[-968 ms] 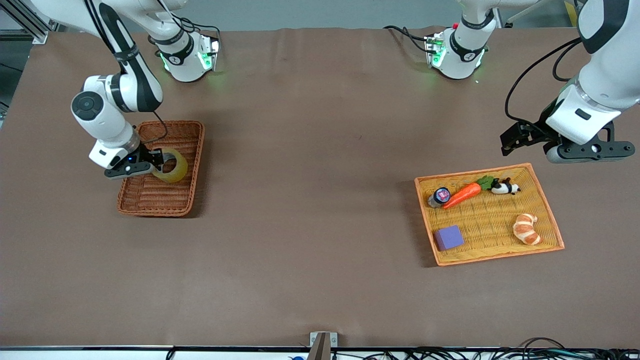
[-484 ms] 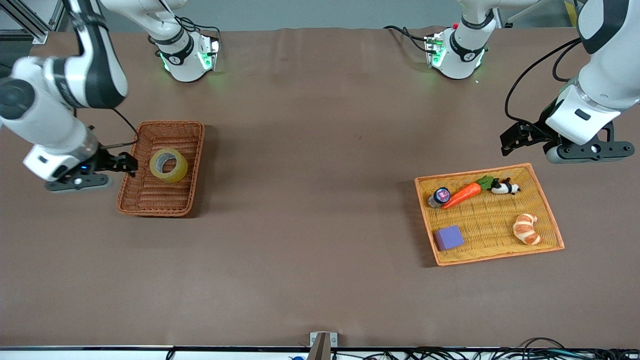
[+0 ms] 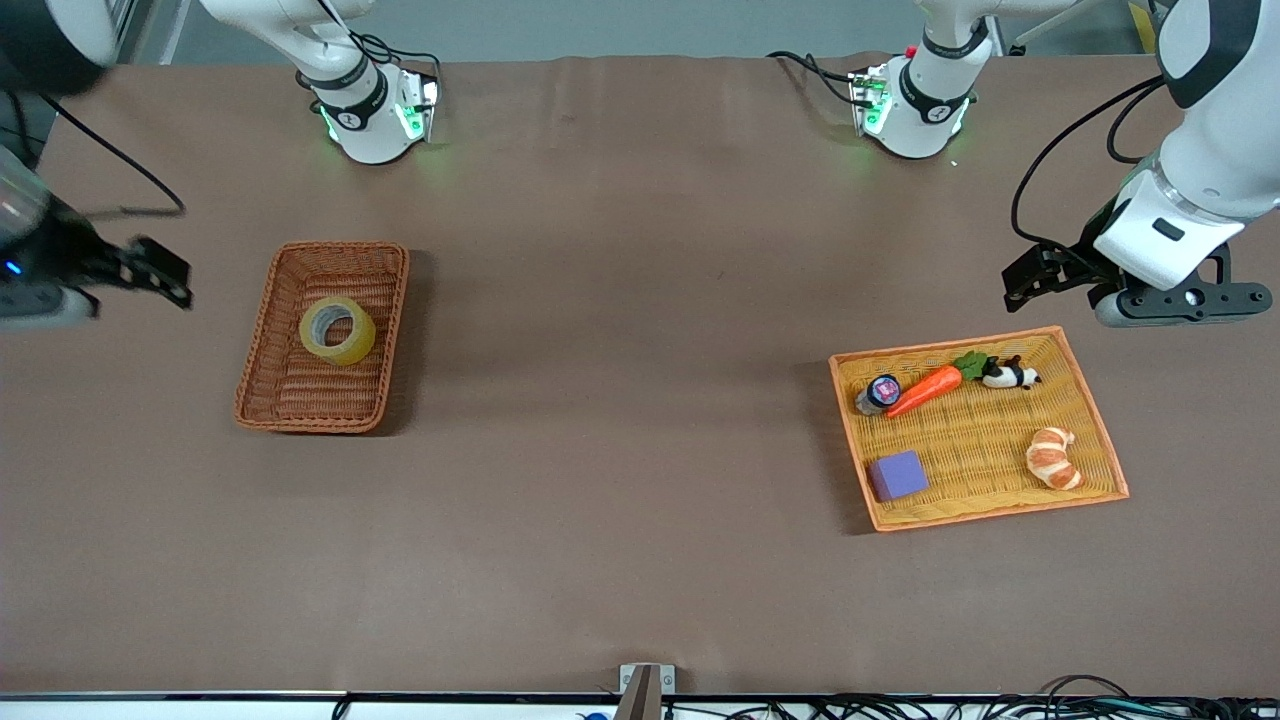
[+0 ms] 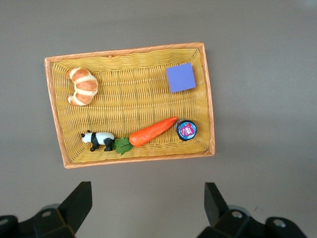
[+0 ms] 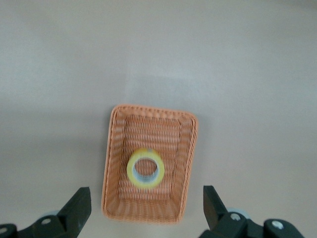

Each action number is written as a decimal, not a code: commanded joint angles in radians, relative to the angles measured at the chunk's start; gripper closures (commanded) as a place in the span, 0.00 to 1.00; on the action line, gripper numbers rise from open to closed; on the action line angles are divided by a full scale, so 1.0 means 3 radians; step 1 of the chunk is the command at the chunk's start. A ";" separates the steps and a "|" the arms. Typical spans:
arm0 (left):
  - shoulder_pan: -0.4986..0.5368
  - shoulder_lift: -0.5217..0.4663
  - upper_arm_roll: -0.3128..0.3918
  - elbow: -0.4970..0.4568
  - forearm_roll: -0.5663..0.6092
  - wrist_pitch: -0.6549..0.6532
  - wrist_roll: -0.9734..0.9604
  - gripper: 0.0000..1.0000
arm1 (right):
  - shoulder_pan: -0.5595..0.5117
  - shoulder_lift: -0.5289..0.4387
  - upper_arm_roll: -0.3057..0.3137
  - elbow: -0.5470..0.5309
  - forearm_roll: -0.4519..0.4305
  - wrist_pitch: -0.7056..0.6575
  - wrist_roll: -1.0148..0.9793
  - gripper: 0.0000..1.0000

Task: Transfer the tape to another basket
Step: 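Open the right gripper and raise it away from the basket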

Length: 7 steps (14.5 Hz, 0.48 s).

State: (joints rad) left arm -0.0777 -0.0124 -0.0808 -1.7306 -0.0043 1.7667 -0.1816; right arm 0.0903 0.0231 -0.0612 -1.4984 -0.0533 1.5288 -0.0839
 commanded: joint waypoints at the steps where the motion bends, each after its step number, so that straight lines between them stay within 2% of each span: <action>1: 0.0009 -0.0005 0.0009 0.0036 0.0014 -0.0034 0.0017 0.00 | -0.0025 0.0051 -0.0061 0.0377 0.0096 -0.0452 0.0034 0.00; 3: 0.0009 -0.0005 0.0014 0.0042 0.0014 -0.0034 0.0032 0.00 | -0.0020 -0.0036 -0.0077 0.0261 0.0106 -0.0520 0.0008 0.00; 6: 0.0024 -0.0005 0.0014 0.0042 0.0014 -0.0034 0.0043 0.00 | -0.0025 -0.0255 -0.0133 -0.0244 0.0101 0.0046 -0.0002 0.00; 7: 0.0029 -0.0005 0.0014 0.0047 0.0014 -0.0034 0.0048 0.00 | -0.0025 -0.0297 -0.0133 -0.0312 0.0101 0.0124 -0.0002 0.00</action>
State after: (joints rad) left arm -0.0753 -0.0124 -0.0780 -1.7301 -0.0043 1.7667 -0.1801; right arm 0.0888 0.0102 -0.0943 -1.4740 -0.0463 1.4936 -0.0841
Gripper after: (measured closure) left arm 0.000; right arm 0.000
